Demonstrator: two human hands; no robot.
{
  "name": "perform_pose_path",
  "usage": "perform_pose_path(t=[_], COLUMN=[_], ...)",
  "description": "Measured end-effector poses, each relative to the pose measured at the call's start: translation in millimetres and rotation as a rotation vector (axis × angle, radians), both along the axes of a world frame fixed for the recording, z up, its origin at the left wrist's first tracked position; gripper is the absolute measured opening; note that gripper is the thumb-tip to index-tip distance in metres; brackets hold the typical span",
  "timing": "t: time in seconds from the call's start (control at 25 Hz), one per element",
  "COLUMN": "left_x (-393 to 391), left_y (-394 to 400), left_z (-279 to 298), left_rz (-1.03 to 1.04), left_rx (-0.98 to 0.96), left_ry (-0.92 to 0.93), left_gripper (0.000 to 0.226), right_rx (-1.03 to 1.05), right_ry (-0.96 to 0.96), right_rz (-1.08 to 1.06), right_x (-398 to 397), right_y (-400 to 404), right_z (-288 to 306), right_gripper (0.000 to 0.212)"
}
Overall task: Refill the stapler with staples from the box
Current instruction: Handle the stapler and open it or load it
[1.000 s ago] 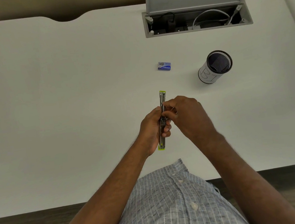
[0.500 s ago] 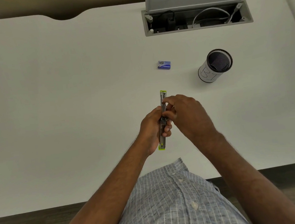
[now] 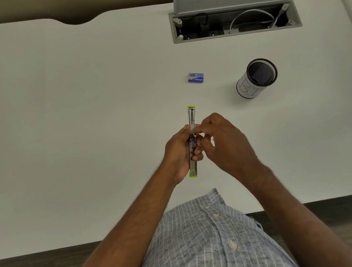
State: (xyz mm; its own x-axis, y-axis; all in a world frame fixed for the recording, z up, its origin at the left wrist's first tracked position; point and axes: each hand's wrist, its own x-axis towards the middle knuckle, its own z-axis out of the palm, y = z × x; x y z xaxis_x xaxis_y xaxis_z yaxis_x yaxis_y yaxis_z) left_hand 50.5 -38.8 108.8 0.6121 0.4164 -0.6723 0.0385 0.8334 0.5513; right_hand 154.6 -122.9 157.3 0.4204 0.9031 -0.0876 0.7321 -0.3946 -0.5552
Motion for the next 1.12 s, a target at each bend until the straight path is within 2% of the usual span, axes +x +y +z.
perform_pose_path(t=[0.24, 0.48, 0.6, 0.72, 0.8, 0.92, 1.12], left_x=[-1, -1, -1, -2, -2, -1, 0], left_y=[2, 8, 7, 4, 3, 3, -2], left_z=[-1, 2, 3, 3, 2, 3, 3], left_rz=[0.023, 0.031, 0.023, 0.029, 0.038, 0.038, 0.013], left_rx=[-0.041, -0.029, -0.018, 0.01, 0.013, -0.032, -0.018], left_ry=[-0.015, -0.016, -0.011, -0.024, -0.01, -0.026, -0.031], left_gripper=[0.037, 0.035, 0.038, 0.044, 0.041, 0.031, 0.037], right_rx=[-0.027, -0.08, -0.071, 0.106, 0.218, 0.258, 0.239], right_ry=[-0.255, -0.277, -0.242, -0.035, 0.054, -0.011, -0.141], right_rz=[0.084, 0.074, 0.092, 0.021, -0.014, -0.045, -0.099], right_x=[-5, -8, -7, -8, -9, -8, -5], right_y=[-2, 5, 1, -2, -3, -3, 2], right_z=[4, 0, -7, -8, -6, -8, -15], right_gripper=[0.061, 0.068, 0.059, 0.046, 0.032, 0.009, 0.012])
